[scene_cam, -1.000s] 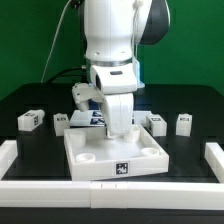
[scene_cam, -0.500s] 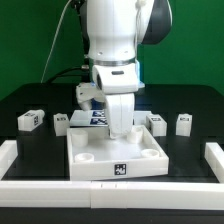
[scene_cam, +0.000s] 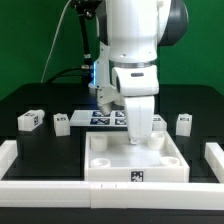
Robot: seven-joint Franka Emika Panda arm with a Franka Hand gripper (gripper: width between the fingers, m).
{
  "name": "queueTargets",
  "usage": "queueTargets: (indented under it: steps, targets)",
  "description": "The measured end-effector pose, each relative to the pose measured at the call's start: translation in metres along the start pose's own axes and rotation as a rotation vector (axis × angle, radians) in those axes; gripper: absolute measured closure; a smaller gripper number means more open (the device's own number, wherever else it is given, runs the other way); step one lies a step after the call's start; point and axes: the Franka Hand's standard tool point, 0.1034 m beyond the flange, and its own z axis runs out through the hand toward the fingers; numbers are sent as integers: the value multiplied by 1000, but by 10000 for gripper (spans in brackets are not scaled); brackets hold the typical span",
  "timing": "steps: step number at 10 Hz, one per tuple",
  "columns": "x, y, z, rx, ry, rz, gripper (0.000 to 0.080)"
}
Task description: Assemble one leg
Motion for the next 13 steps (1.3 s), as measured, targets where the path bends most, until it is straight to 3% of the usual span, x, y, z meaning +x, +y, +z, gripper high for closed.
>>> queueTargets:
  steps: [3, 5, 8, 13]
  targets:
    - [28, 26, -1, -2, 0, 8, 733]
    - [39, 35, 0, -6, 4, 22, 733]
    - [48, 37, 0, -5, 7, 57, 733]
    - [46, 36, 0, -14, 11, 10, 732]
